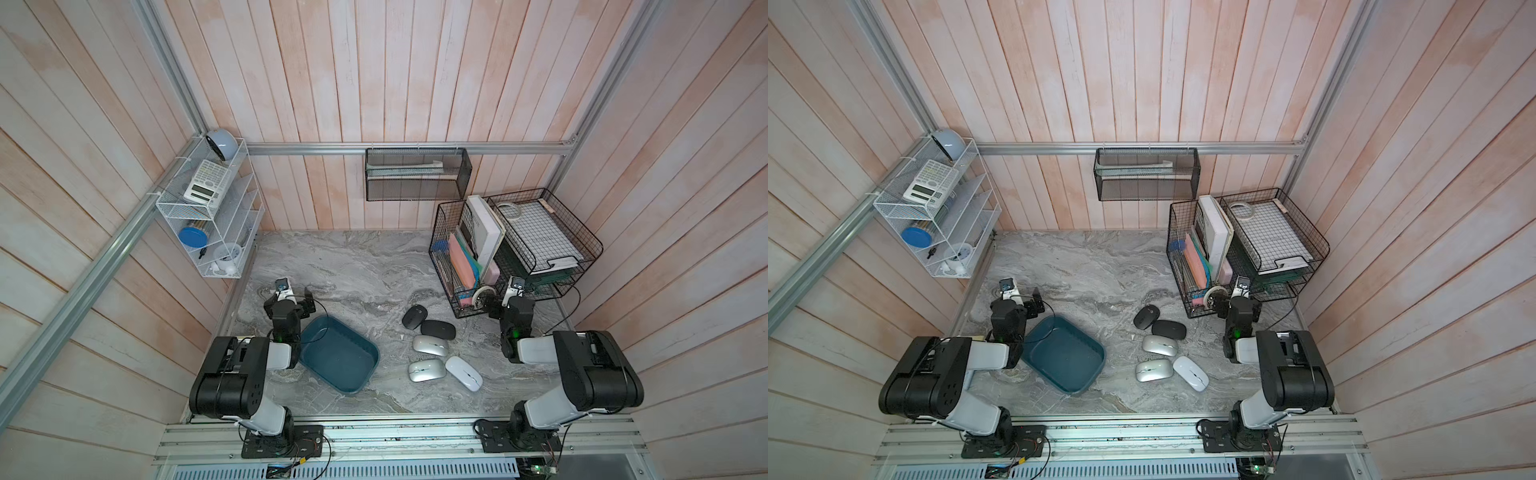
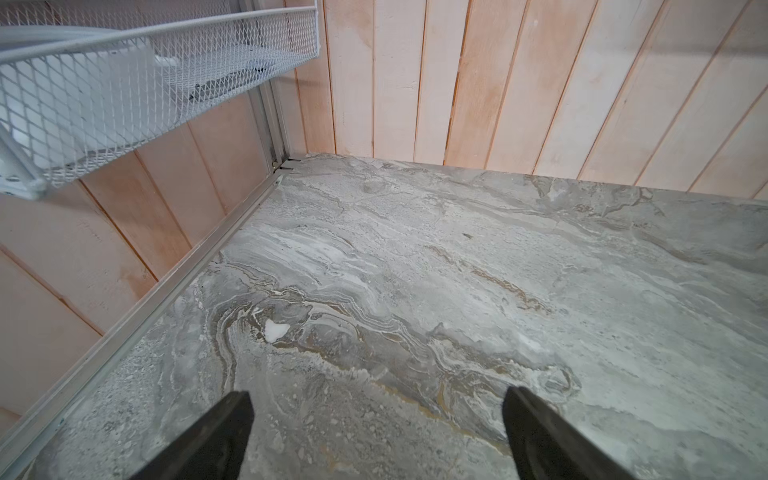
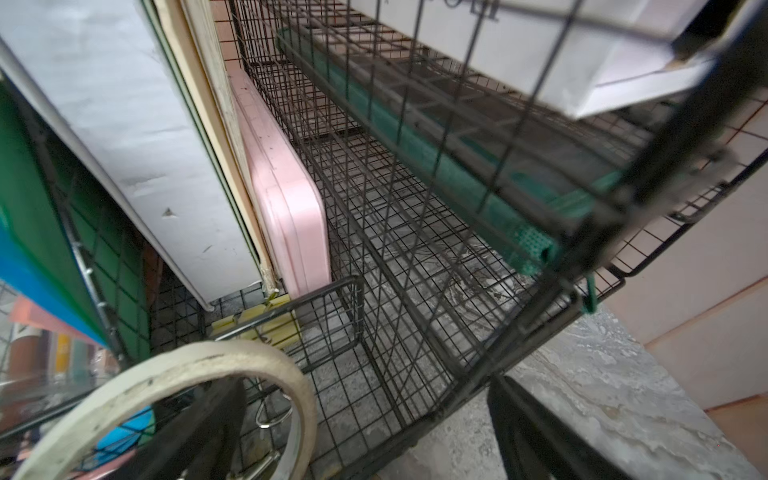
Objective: Put the mouse in the storage box
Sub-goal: Move the storage box to the center of the board.
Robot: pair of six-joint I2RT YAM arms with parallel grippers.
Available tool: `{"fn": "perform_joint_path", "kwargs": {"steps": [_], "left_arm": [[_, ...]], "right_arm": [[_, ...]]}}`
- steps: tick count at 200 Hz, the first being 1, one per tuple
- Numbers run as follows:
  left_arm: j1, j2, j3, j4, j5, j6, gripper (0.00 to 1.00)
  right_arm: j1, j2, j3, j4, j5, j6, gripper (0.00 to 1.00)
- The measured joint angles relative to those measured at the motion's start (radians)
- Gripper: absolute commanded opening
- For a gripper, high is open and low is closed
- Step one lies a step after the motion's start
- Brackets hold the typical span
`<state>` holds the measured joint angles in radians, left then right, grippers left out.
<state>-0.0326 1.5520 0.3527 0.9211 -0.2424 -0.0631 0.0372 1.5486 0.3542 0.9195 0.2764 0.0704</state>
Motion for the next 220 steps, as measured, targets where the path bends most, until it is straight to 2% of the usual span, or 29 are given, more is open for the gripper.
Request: {"fn": "perform_joint_path", "kwargs": {"steps": [201, 220], "left_arm": [[0.000, 0.000, 0.000, 0.000, -0.005, 0.000, 1.00], [-0.006, -0.006, 0.000, -0.004, -0.048, 0.000, 1.00]], "right_arm": [[0.006, -0.001, 0.000, 0.001, 0.018, 0.000, 0.98], [0.032, -0.078, -0.012, -0.044, 0.053, -0.005, 0.98]]}}
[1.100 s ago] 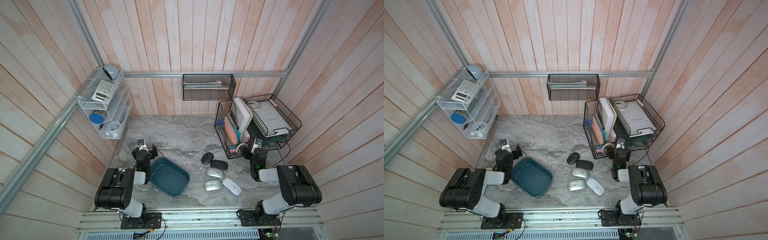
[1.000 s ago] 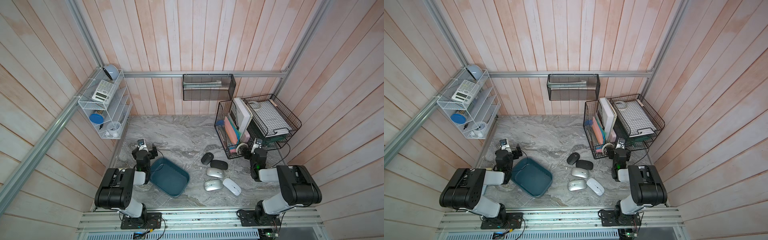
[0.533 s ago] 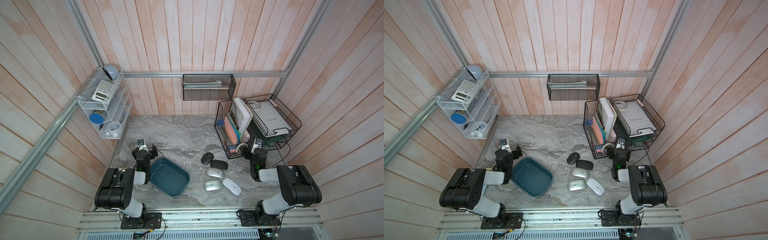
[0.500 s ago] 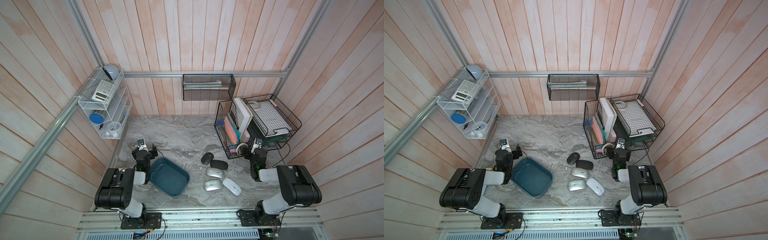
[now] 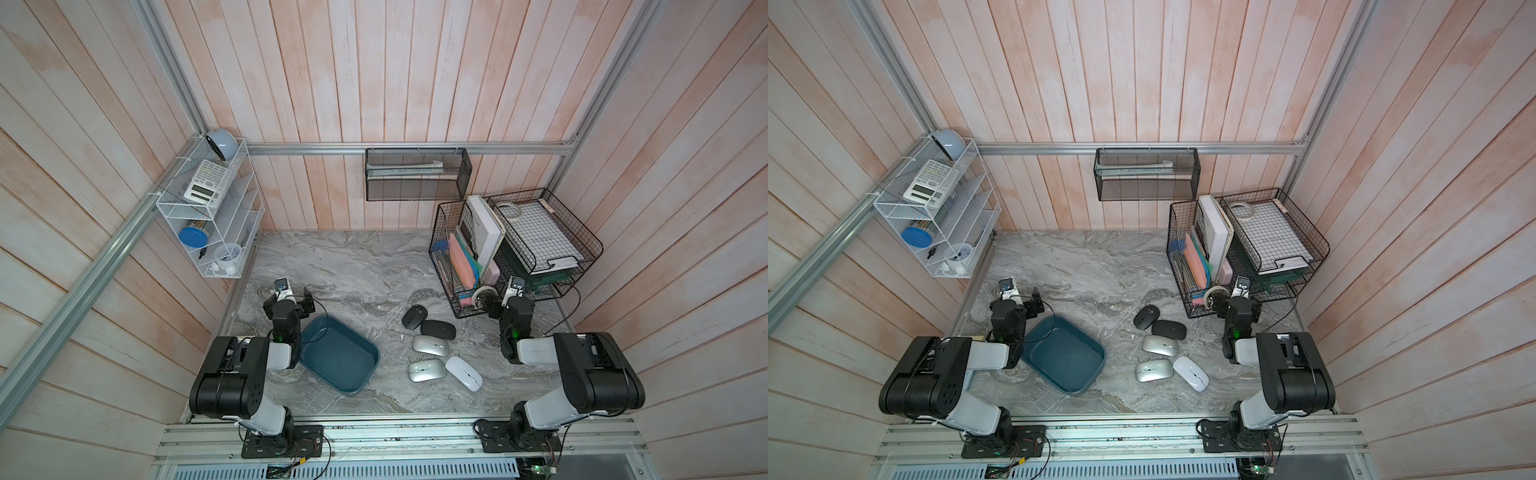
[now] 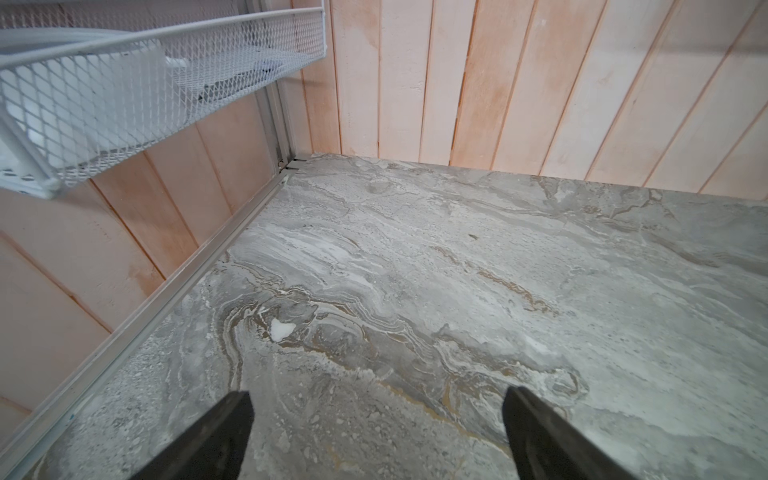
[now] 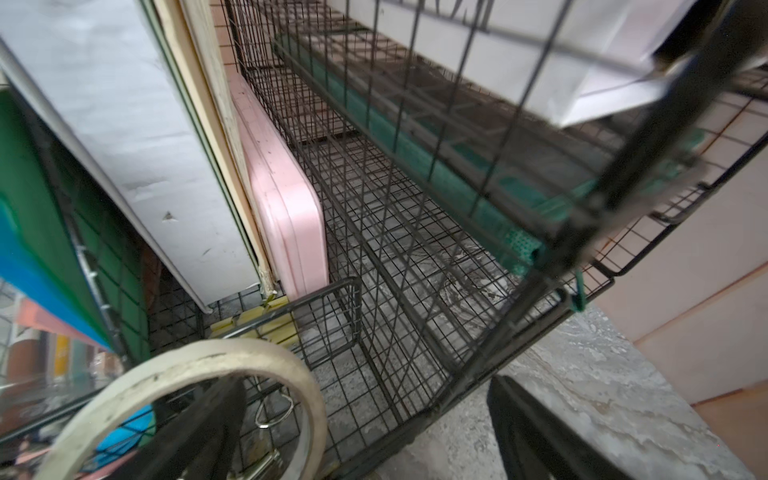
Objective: Put the mouse in the storage box
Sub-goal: Move the storage box to the center of the board.
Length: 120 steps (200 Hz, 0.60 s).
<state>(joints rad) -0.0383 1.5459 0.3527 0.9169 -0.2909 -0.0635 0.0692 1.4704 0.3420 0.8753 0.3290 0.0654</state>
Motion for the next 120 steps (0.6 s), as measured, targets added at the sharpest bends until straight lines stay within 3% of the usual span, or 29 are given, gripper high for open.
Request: {"fn": "perform_joint_path", "kwargs": {"steps": [15, 35, 63, 80, 96, 120], "left_arm": [[-0.026, -0.059, -0.002, -0.043, -0.059, 0.004, 1.00], [-0.064, -0.252, 0.002, -0.154, -0.130, -0.018, 1.00], [-0.061, -0.549, 0.083, -0.389, -0.173, -0.150, 1.00], [-0.056, -0.691, 0.145, -0.556, -0.185, -0.294, 1.00], [-0.024, -0.785, 0.158, -0.659, -0.122, -0.415, 1.00], [0.023, -0.790, 0.214, -0.830, 0.105, -0.527, 1.00]], "right_arm": [[0.027, -0.153, -0.002, -0.078, 0.035, 0.002, 0.98], [0.034, -0.389, 0.010, -0.184, 0.086, 0.068, 0.98], [0.008, -0.611, 0.041, -0.366, 0.116, 0.210, 0.98], [-0.008, -0.702, 0.047, -0.487, 0.092, 0.270, 0.98], [-0.011, -0.755, 0.067, -0.640, 0.037, 0.316, 0.95], [-0.012, -0.775, 0.171, -0.905, -0.065, 0.380, 0.90]]}}
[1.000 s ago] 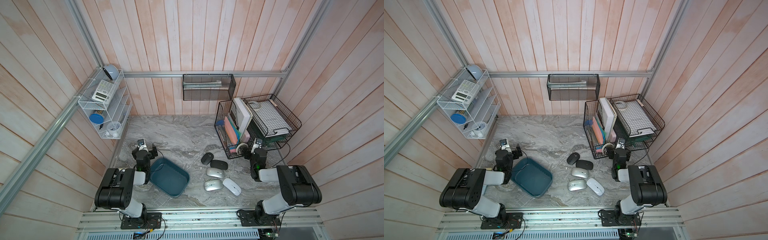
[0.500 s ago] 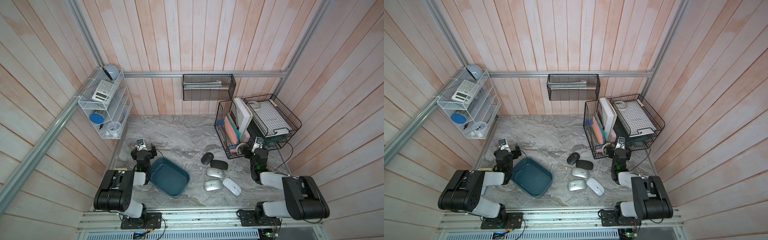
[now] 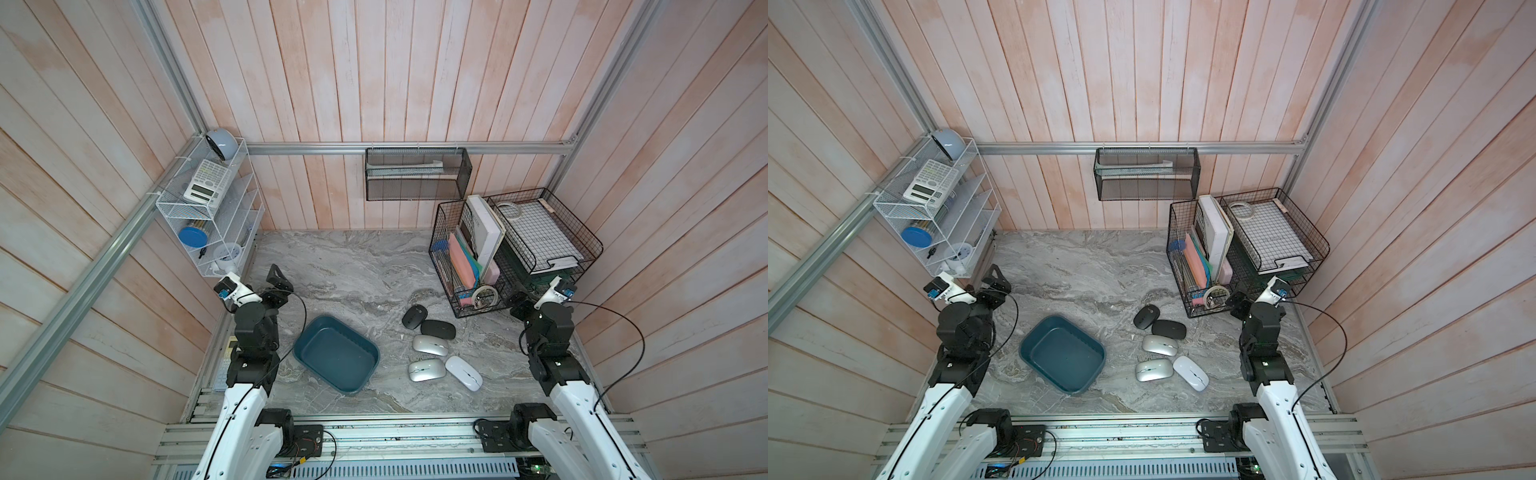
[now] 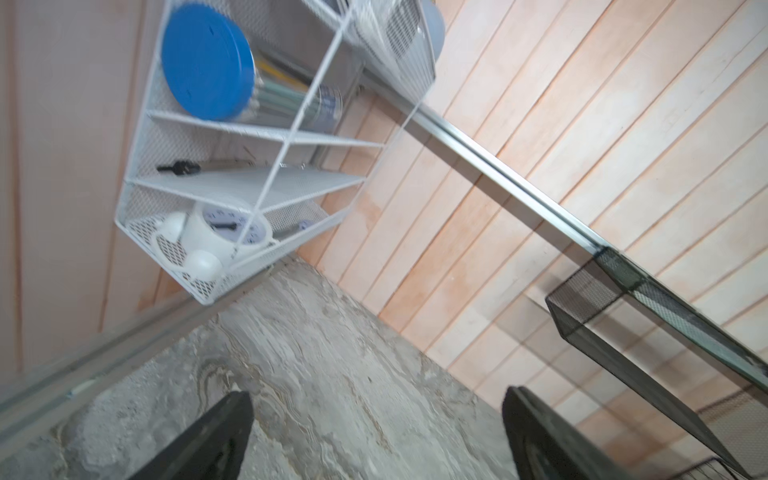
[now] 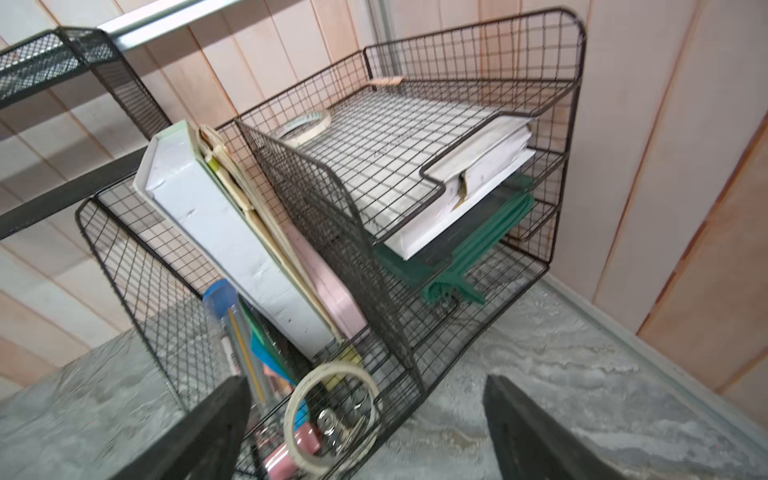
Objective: Put the mouse in the storage box
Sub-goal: Move the storage box to the center of the board.
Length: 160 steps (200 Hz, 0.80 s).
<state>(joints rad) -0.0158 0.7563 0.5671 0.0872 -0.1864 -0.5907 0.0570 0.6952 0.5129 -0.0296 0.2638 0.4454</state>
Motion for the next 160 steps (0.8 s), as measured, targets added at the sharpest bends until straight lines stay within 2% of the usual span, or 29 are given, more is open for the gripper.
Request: {"fn": "perform_joint_path", "kwargs": {"steps": [31, 52, 74, 93, 120, 160], "left_arm": [[0.000, 0.168, 0.211, -0.290, 0.293, -0.047, 1.00], [-0.013, 0.227, 0.285, -0.443, 0.380, -0.044, 1.00], [-0.071, 0.210, 0.277, -0.571, 0.375, -0.042, 1.00], [-0.140, 0.190, 0.275, -0.665, 0.352, -0.036, 1.00], [-0.222, 0.200, 0.293, -0.769, 0.291, -0.018, 1.00], [-0.306, 0.203, 0.276, -0.805, 0.227, -0.031, 0.96]], "right_arm": [[0.000, 0.005, 0.115, -0.252, -0.183, 0.040, 0.84], [0.000, 0.026, 0.129, -0.363, -0.329, 0.079, 0.85], [0.004, 0.078, 0.130, -0.478, -0.464, 0.109, 0.84], [0.029, 0.130, 0.138, -0.578, -0.533, 0.114, 0.84], [0.109, 0.218, 0.169, -0.691, -0.583, 0.111, 0.84], [0.277, 0.372, 0.194, -0.787, -0.575, 0.111, 0.84]]}}
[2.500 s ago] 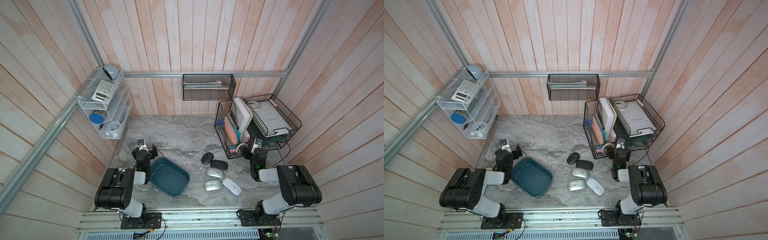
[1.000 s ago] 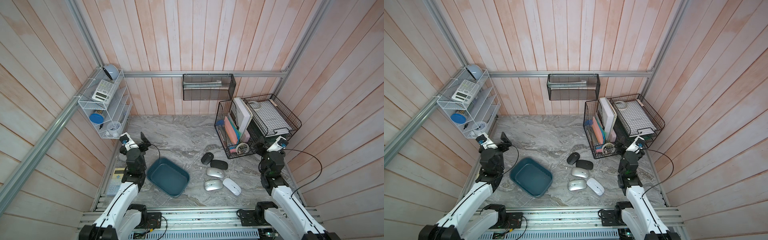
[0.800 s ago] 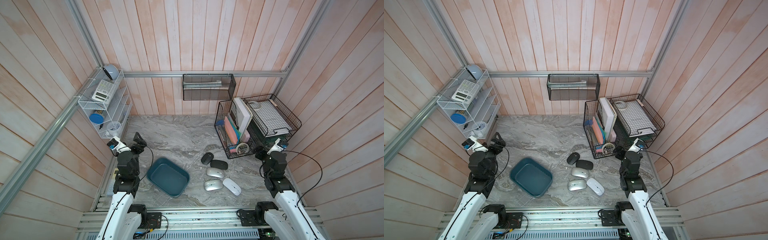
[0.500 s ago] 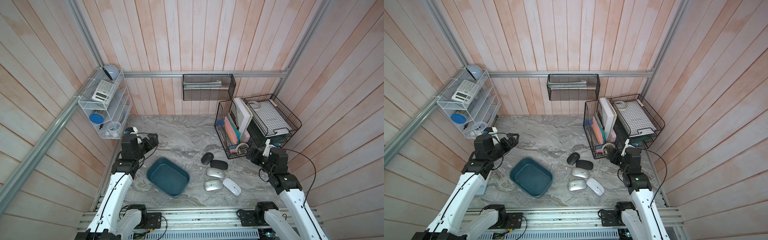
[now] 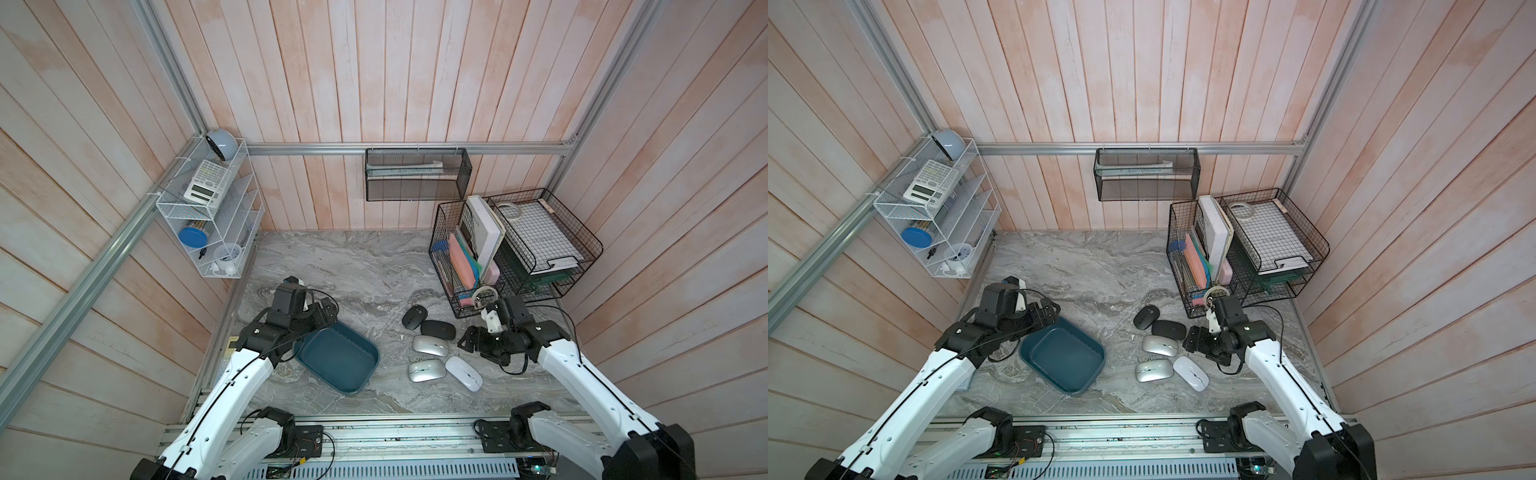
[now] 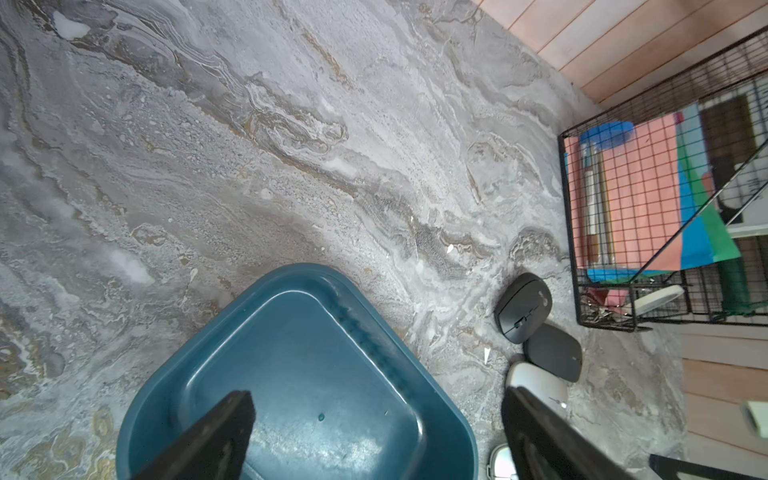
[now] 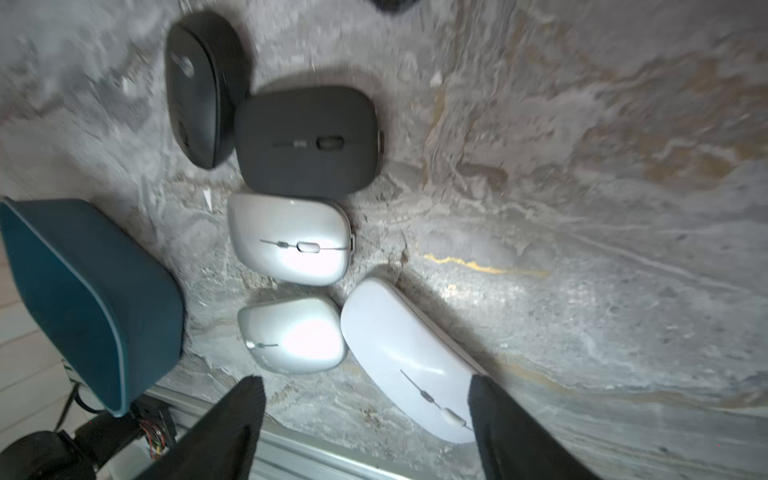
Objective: Put the mouse in the storage box
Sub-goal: Move the storage box to the center of the board.
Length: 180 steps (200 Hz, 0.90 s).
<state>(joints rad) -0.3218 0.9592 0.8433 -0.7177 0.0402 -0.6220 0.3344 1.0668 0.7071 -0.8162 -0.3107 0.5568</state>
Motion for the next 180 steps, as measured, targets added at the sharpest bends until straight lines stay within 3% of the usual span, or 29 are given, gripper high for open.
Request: {"fn": "perform_joint_path", "kwargs": {"steps": [31, 56, 86, 149, 180], "left_arm": [[-0.068, 0.035, -0.053, 0.023, -0.033, -0.035, 0.96], [-0.075, 0.114, -0.101, 0.088, -0.076, -0.064, 0.95], [-0.074, 0.304, -0.111, 0.195, -0.111, -0.086, 0.94], [-0.010, 0.580, 0.047, 0.354, -0.125, -0.057, 0.92], [-0.010, 0.693, 0.177, 0.394, -0.073, -0.003, 0.92]], "right_arm": [[0.121, 0.113, 0.046, -0.039, 0.014, -0.005, 0.85], [0.145, 0.140, 0.087, -0.053, 0.050, -0.016, 0.86], [0.150, 0.113, 0.142, -0.073, 0.108, -0.042, 0.87], [0.150, 0.018, 0.168, -0.102, 0.165, -0.088, 0.89], [0.150, -0.031, 0.165, -0.104, 0.179, -0.093, 0.89]]}}
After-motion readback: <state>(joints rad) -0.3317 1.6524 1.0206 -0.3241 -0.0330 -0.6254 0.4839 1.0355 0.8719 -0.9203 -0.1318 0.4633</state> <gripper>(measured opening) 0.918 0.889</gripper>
